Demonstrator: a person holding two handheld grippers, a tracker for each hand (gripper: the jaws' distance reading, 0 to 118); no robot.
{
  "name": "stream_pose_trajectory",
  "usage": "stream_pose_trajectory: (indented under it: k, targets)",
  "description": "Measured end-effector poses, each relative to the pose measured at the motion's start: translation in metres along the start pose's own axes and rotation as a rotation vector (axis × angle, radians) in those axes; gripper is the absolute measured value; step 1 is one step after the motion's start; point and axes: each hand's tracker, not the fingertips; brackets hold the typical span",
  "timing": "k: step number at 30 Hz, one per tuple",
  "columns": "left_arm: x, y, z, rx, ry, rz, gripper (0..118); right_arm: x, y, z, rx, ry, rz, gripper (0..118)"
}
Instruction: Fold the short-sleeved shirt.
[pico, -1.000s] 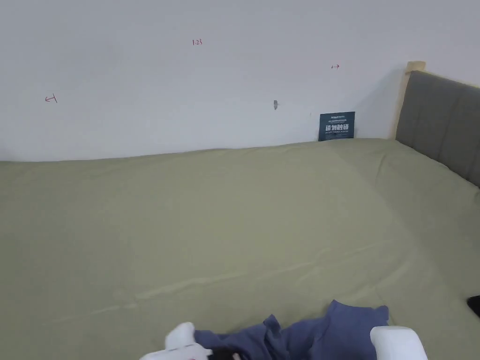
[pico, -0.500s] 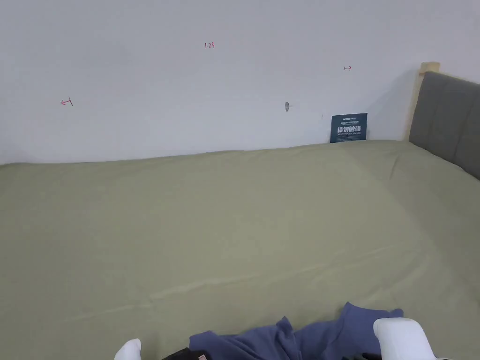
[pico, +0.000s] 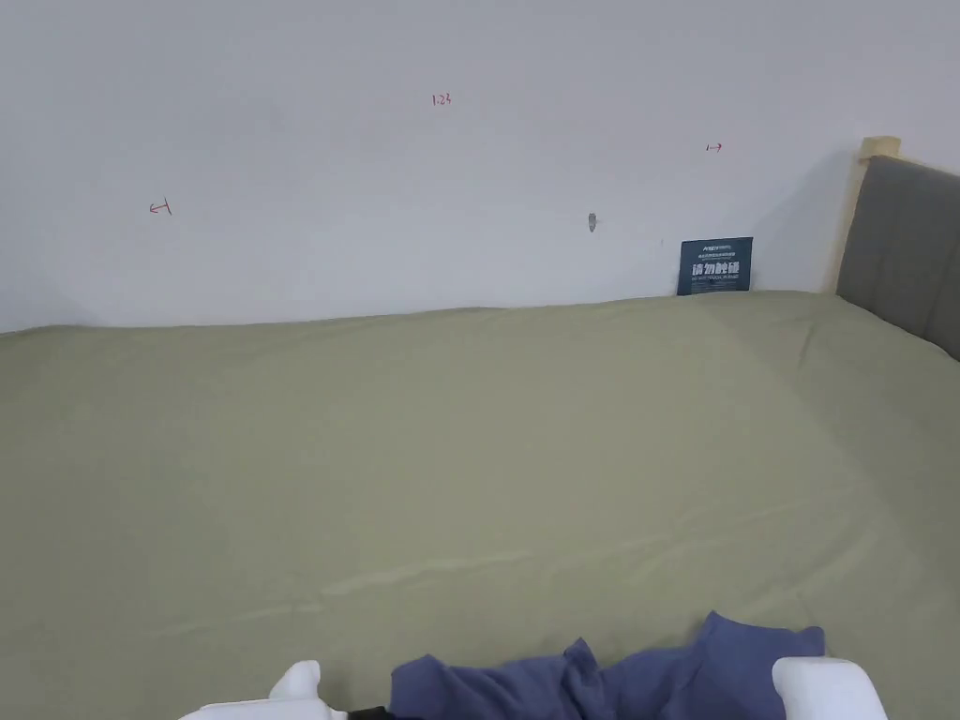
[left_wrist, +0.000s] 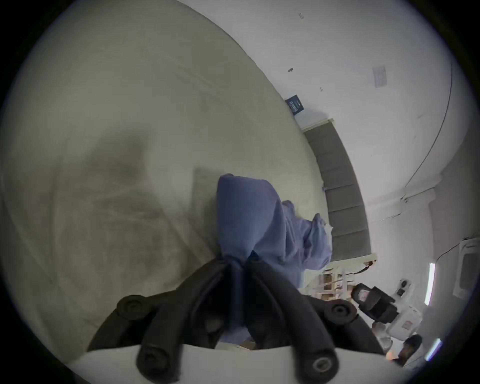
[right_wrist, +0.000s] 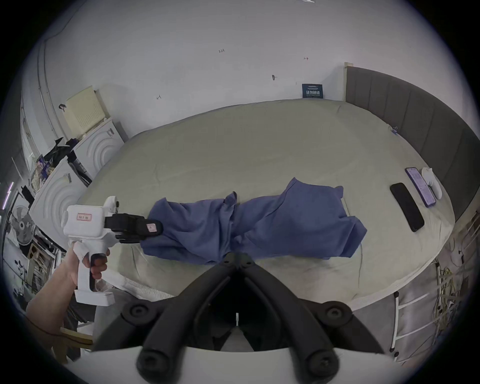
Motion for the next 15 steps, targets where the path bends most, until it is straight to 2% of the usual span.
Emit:
stream_pose_trajectory:
  k: [2, 5, 10, 15]
  targets:
    - [-0.006, 0.006, 0.017, 0.009, -0.091, 0.049, 6, 0.001, 0.001, 0.0, 0.01, -0.004, -0.003, 1]
    - [0.012, 0.0, 0.053, 0.052, -0.007, -0.029, 6, 0.0, 0.004, 0.001, 0.017, -0.004, -0.007, 1]
    - [-0.025, 0.028, 0.122, 0.127, 0.126, -0.035, 6, -0.006, 0.006, 0.002, 0.023, 0.0, 0.01, 1]
    - [-0.005, 0.033, 0.183, 0.214, 0.287, -0.094, 6, -0.01, 0.007, -0.002, 0.014, 0.003, 0.027, 1]
